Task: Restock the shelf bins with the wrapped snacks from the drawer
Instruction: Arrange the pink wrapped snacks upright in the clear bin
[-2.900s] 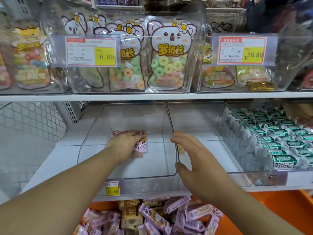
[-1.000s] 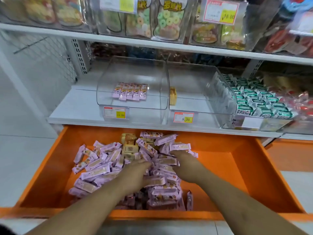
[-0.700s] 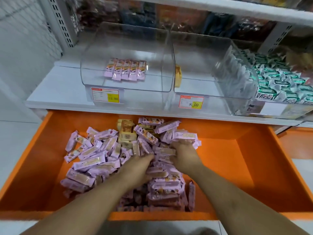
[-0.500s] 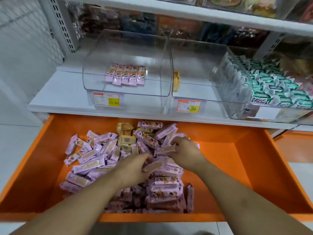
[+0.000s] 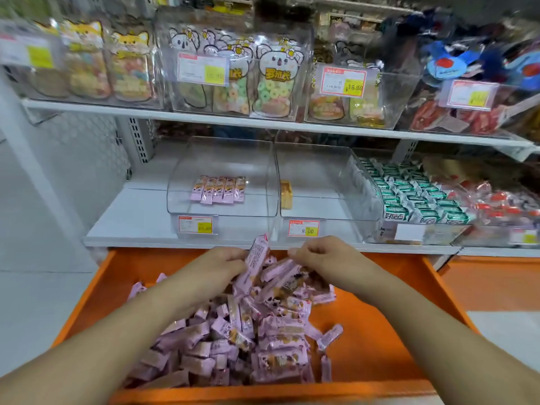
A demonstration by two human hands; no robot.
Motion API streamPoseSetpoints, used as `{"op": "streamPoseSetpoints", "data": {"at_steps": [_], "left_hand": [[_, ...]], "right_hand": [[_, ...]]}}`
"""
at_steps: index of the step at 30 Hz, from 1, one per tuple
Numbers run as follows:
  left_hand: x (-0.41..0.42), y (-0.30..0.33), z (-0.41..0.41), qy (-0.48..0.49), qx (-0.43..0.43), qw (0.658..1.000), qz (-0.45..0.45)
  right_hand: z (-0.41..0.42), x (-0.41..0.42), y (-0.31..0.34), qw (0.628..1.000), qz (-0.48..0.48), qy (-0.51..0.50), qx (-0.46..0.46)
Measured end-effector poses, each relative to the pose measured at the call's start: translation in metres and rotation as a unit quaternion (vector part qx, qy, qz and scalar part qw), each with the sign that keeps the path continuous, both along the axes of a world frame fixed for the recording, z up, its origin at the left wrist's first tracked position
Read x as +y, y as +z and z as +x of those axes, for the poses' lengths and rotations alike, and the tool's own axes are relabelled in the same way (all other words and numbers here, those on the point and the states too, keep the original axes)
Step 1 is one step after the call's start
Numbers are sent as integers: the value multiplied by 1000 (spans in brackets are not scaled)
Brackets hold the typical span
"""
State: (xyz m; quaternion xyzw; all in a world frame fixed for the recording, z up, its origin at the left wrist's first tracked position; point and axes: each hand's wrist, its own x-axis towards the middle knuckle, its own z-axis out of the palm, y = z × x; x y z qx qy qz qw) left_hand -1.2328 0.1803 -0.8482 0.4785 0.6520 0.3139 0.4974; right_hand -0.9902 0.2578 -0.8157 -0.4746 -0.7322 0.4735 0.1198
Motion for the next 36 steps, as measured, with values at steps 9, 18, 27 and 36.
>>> {"op": "streamPoseSetpoints", "data": {"at_steps": [9, 18, 27, 36], "left_hand": [[2, 19, 22, 11, -195, 981, -7], [22, 12, 11, -1, -134, 991, 4], [29, 9, 11, 2, -141, 990, 20], [34, 32, 2, 0, -59, 996, 73]], "right_hand": [[-36, 8, 13, 996, -16, -81, 32], [-47, 26, 5, 997, 41, -66, -6], [-44, 37, 6, 994, -7, -27, 109], [-56, 38, 15, 990, 52, -25, 131]]}}
